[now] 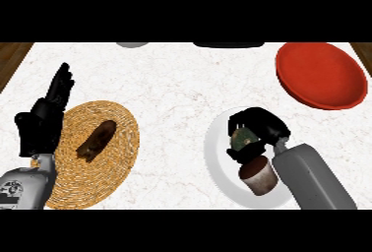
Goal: Pick the squash from the plate and place it in the bowl
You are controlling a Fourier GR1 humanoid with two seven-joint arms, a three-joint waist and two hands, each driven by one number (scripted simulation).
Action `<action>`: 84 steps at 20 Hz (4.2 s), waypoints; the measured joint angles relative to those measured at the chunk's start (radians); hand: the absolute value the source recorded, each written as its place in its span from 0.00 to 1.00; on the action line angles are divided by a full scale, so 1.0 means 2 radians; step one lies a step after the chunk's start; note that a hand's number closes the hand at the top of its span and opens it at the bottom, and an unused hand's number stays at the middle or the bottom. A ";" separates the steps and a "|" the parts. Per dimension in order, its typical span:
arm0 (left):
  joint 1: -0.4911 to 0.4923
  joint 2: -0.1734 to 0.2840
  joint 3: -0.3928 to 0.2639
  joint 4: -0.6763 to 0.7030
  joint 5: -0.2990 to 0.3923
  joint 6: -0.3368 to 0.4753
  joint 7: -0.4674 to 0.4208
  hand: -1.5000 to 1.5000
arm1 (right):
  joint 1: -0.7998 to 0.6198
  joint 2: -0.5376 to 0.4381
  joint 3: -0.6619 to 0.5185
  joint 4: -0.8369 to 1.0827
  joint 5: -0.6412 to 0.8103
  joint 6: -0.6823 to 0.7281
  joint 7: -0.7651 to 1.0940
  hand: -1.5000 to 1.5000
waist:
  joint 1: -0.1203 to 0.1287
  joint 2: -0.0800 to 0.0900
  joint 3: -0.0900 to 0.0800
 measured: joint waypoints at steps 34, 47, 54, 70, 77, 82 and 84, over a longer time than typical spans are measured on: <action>-0.009 -0.022 0.004 0.014 -0.016 -0.015 -0.010 0.50 | -0.325 0.106 -0.040 0.182 0.124 -0.449 0.505 1.00 | 0.013 0.004 0.001; 0.005 -0.022 0.014 -0.003 -0.016 -0.020 -0.009 0.50 | -0.264 -0.009 -0.147 0.214 0.087 -0.547 0.377 1.00 | 0.004 0.004 0.001; -0.001 -0.027 0.010 -0.009 -0.023 -0.021 0.002 0.50 | -0.244 -0.076 -0.174 0.297 0.094 -0.568 0.314 1.00 | 0.008 0.006 0.001; -0.012 -0.037 0.006 -0.009 -0.025 -0.027 -0.001 0.50 | -0.232 -0.147 -0.300 0.441 -0.016 -0.569 0.131 0.00 | 0.026 0.015 0.004; -0.018 -0.034 0.012 -0.005 -0.021 -0.032 -0.002 0.50 | -0.212 -0.143 -0.370 0.427 -0.101 -0.548 -0.011 0.00 | 0.027 0.016 0.005; -0.014 -0.039 0.007 -0.006 -0.030 -0.026 -0.002 0.50 | -0.210 -0.151 -0.413 0.431 -0.148 -0.540 -0.081 0.00 | 0.022 0.013 0.004; -0.006 -0.041 0.009 -0.005 -0.031 -0.026 -0.008 0.50 | -0.205 -0.154 -0.429 0.427 -0.169 -0.527 -0.104 0.00 | 0.018 0.010 0.003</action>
